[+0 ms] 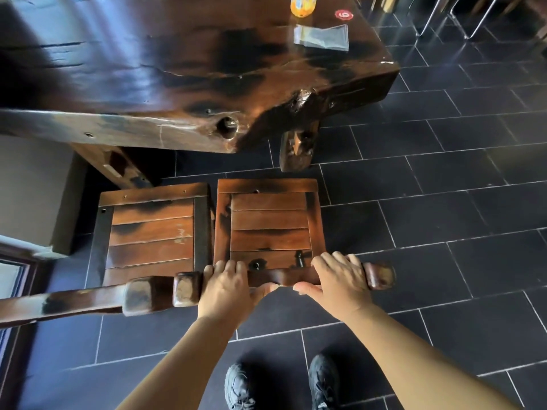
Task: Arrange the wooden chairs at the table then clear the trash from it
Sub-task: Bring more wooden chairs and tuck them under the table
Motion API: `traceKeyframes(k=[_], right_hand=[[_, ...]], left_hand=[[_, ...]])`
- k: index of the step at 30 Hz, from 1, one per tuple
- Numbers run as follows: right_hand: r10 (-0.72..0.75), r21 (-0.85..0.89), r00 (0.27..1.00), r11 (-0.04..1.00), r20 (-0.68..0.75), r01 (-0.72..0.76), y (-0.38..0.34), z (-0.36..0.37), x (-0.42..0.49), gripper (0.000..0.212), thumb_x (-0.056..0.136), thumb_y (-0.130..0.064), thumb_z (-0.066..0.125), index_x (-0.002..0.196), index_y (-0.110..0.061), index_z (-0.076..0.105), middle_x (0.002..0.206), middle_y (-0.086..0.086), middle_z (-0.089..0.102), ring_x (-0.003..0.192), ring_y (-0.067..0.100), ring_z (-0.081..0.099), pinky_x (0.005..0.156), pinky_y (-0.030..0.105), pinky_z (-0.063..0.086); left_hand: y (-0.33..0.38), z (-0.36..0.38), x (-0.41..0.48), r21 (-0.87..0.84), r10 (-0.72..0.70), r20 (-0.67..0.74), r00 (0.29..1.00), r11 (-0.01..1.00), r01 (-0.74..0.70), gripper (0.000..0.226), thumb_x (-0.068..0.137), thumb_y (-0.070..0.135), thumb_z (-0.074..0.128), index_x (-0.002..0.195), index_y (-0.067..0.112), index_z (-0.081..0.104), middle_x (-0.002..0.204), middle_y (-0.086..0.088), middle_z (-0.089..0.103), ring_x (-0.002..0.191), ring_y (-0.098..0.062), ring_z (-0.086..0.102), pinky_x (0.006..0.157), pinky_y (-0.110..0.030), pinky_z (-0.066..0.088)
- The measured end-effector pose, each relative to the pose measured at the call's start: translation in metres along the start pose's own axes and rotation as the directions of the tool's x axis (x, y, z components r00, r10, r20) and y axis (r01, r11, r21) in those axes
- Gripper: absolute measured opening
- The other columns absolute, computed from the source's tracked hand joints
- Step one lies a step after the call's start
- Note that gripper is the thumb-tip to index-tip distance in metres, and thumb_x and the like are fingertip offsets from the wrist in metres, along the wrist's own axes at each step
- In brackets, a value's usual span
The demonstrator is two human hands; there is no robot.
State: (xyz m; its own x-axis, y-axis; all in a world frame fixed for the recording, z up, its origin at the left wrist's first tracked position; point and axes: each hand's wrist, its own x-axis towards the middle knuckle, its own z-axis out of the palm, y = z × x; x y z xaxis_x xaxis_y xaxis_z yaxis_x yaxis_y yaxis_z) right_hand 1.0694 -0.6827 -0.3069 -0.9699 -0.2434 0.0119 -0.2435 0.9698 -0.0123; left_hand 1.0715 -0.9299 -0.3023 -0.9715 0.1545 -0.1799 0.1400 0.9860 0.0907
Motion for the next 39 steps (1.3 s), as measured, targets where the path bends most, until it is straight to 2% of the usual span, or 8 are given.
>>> traceKeyframes(k=[2, 6, 12, 17, 21, 26, 35, 39], right_hand=[[-0.024, 0.004, 1.0, 1.0, -0.001, 0.024, 0.006, -0.001, 0.012, 0.072, 0.083, -0.085, 0.027, 0.084, -0.021, 0.061, 0.082, -0.005, 0.063, 0.078, 0.024, 0.058, 0.076, 0.042, 0.043], [-0.057, 0.02, 0.998, 0.998, 0.034, 0.057, 0.013, -0.002, 0.028, 0.067, 0.08, -0.084, 0.036, 0.087, -0.023, 0.062, 0.086, -0.008, 0.064, 0.082, 0.022, 0.058, 0.081, 0.042, 0.043], [-0.073, 0.012, 0.997, 0.997, -0.015, 0.073, 0.015, 0.003, 0.029, 0.067, 0.081, -0.083, 0.037, 0.078, -0.02, 0.059, 0.076, -0.005, 0.06, 0.073, 0.024, 0.055, 0.072, 0.042, 0.042], [-0.092, -0.02, 0.995, 0.996, 0.031, 0.092, 0.014, -0.003, 0.031, 0.067, 0.083, -0.082, 0.032, 0.08, -0.021, 0.059, 0.079, -0.004, 0.063, 0.077, 0.024, 0.058, 0.074, 0.043, 0.042], [-0.096, -0.046, 0.994, 0.994, 0.053, 0.098, 0.014, -0.006, 0.026, 0.071, 0.085, -0.081, 0.027, 0.082, -0.019, 0.062, 0.079, 0.0, 0.065, 0.076, 0.026, 0.06, 0.074, 0.045, 0.043], [-0.087, -0.049, 0.994, 0.995, 0.063, 0.09, 0.015, -0.005, 0.032, 0.08, 0.085, -0.084, 0.018, 0.081, -0.019, 0.063, 0.077, 0.001, 0.065, 0.077, 0.026, 0.06, 0.076, 0.046, 0.044], [-0.095, -0.043, 0.995, 0.994, 0.018, 0.096, 0.026, -0.003, 0.058, 0.078, 0.083, -0.086, 0.023, 0.075, -0.018, 0.061, 0.074, 0.0, 0.063, 0.074, 0.026, 0.058, 0.074, 0.044, 0.044], [-0.082, -0.039, 0.996, 0.996, -0.014, 0.082, 0.026, -0.001, 0.078, 0.077, 0.081, -0.084, 0.027, 0.073, -0.016, 0.063, 0.071, 0.001, 0.062, 0.072, 0.027, 0.058, 0.073, 0.044, 0.045]], left_hand=[[0.004, -0.006, 0.005, -0.018, -0.036, 0.003, 0.999, 0.999, 0.036, 0.09, 0.08, 0.089, 0.014, 0.083, 0.013, 0.063, 0.087, -0.006, 0.067, 0.086, -0.031, 0.059, 0.083, -0.047, 0.046], [0.01, -0.012, 0.01, -0.006, -0.115, 0.051, 0.992, 0.993, 0.116, 0.096, 0.071, 0.09, 0.008, 0.103, 0.017, 0.063, 0.106, -0.003, 0.067, 0.107, -0.028, 0.054, 0.097, -0.045, 0.037], [0.013, -0.018, 0.012, 0.041, -0.111, 0.09, 0.99, 0.993, 0.108, 0.1, 0.071, 0.09, 0.004, 0.116, 0.02, 0.058, 0.123, 0.001, 0.059, 0.117, -0.024, 0.047, 0.104, -0.044, 0.031], [0.012, -0.011, 0.012, -0.004, -0.112, 0.026, 0.993, 0.994, 0.112, 0.096, 0.075, 0.091, 0.008, 0.1, 0.017, 0.064, 0.106, -0.004, 0.065, 0.103, -0.029, 0.056, 0.092, -0.05, 0.04], [0.013, -0.01, 0.011, -0.041, -0.104, 0.009, 0.995, 0.994, 0.104, 0.092, 0.071, 0.092, 0.02, 0.103, 0.016, 0.062, 0.104, -0.002, 0.067, 0.1, -0.029, 0.058, 0.089, -0.049, 0.042], [0.011, -0.006, 0.014, -0.05, -0.08, -0.062, 0.995, 0.996, 0.077, 0.082, 0.077, 0.089, 0.023, 0.087, 0.018, 0.062, 0.083, -0.001, 0.068, 0.081, -0.031, 0.062, 0.074, -0.047, 0.047], [0.008, -0.009, 0.042, -0.037, -0.087, -0.037, 0.995, 0.996, 0.086, 0.087, 0.072, 0.094, 0.019, 0.093, 0.022, 0.061, 0.093, 0.003, 0.071, 0.093, -0.029, 0.06, 0.084, -0.049, 0.04], [0.001, -0.02, 0.062, -0.062, -0.101, -0.015, 0.995, 0.993, 0.1, 0.102, 0.062, 0.099, 0.002, 0.098, 0.021, 0.057, 0.103, 0.004, 0.069, 0.105, -0.027, 0.057, 0.095, -0.049, 0.036]])
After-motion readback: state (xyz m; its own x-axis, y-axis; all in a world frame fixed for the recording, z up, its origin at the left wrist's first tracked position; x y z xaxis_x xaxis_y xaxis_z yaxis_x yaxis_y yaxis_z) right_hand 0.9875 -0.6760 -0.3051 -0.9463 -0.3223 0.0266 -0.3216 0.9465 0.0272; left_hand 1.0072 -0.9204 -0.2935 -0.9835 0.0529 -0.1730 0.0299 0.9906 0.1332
